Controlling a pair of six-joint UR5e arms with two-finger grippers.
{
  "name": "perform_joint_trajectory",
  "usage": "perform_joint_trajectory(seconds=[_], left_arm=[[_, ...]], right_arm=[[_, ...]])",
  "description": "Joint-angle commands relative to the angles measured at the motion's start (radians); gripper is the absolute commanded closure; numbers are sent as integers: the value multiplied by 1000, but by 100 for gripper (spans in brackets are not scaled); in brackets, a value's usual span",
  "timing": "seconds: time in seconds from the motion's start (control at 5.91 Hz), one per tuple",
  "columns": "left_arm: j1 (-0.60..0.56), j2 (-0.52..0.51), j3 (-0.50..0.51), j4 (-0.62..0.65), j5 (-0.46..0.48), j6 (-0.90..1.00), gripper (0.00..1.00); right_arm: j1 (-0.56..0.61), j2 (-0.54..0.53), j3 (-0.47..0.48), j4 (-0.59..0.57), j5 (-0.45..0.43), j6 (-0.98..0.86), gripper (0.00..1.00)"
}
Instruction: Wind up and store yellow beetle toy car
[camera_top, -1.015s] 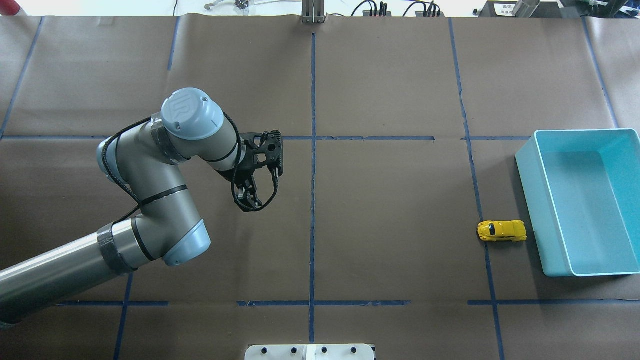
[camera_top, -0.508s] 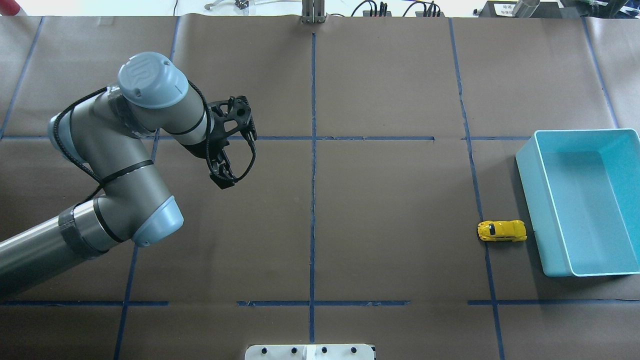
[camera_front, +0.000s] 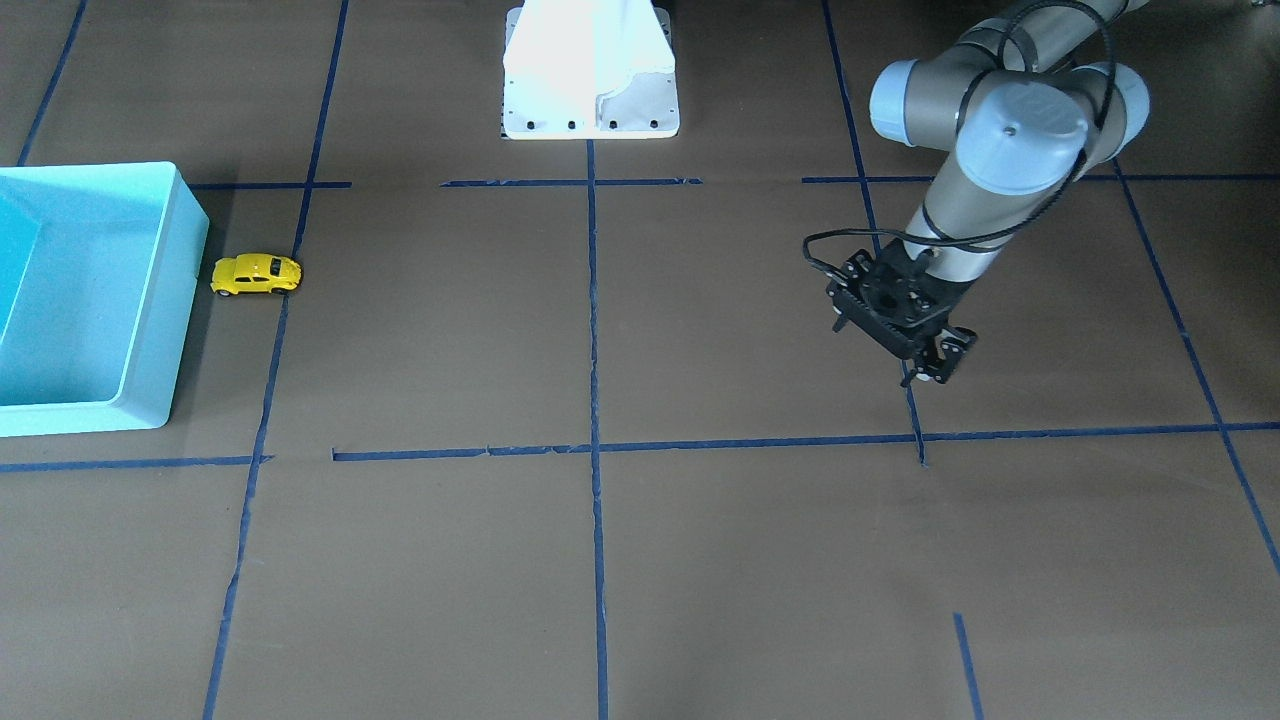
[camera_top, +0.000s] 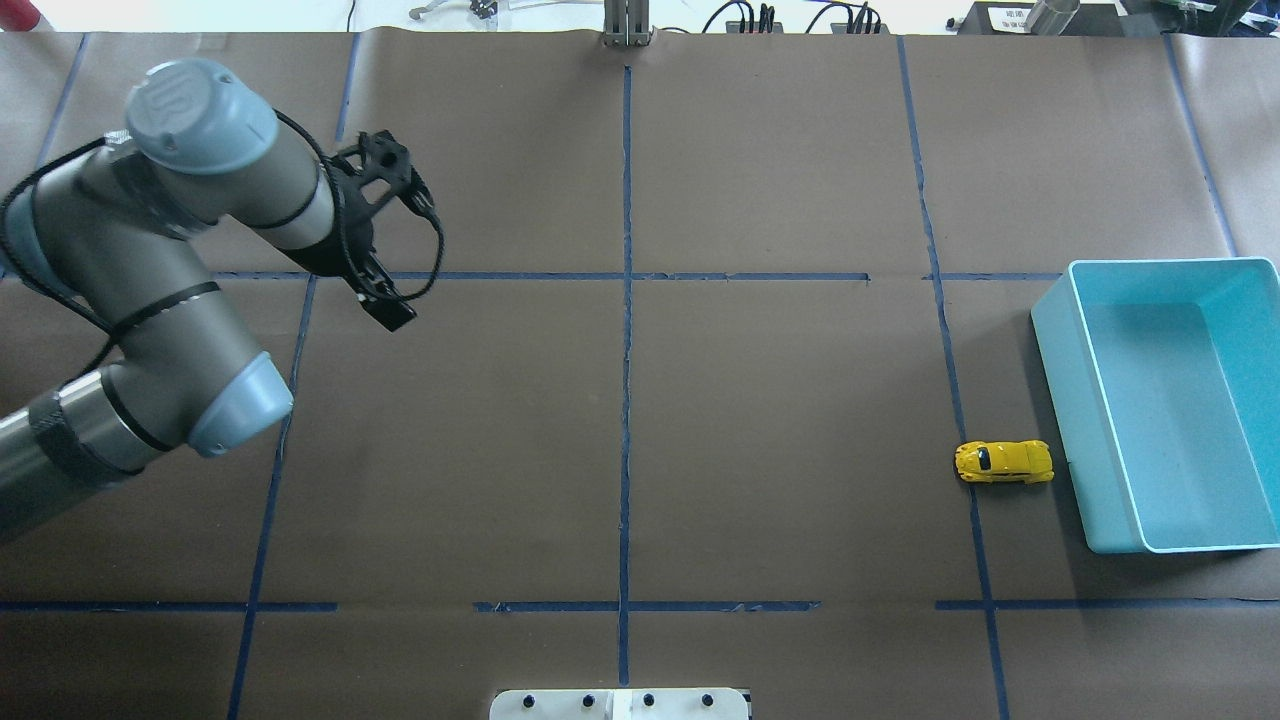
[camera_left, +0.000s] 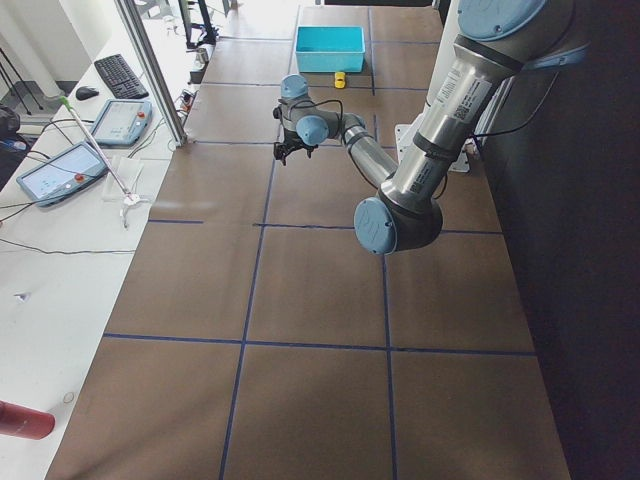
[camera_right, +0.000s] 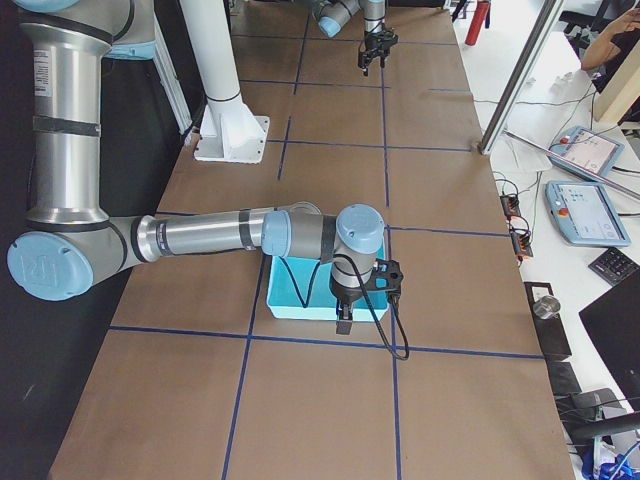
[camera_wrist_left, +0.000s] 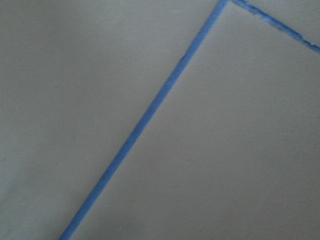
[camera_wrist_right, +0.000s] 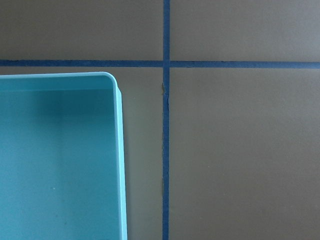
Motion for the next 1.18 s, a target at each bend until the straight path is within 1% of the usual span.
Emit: perform_joint_trajectory(seconds=[0.0,0.17,0.34,0.51,0.68,0.85,1.02], left_arm=[[-125,111,10,11,-56,-9,0],[-181,169,15,11,-112,-9,0],[-225,235,20,8,-146,-9,0],[-277,310,20,3,-153,-9,0],[-343,378,21,0,-153,-3,0],[-421,435,23,-1,-154,0,0],[-501,507,21,-17,-185,3,0]], right_arm=[[-28,-2,92,-3,-1,-1,0],[-107,6,115,-1,-10,-2,0],[-184,36,123,-3,-38,-21,0],[-216,67,127,-3,-49,-25,0],[-261,67,167,-3,-47,-45,0],[-331,72,178,-1,-55,-51,0],[-383,107,198,-1,-59,-106,0]])
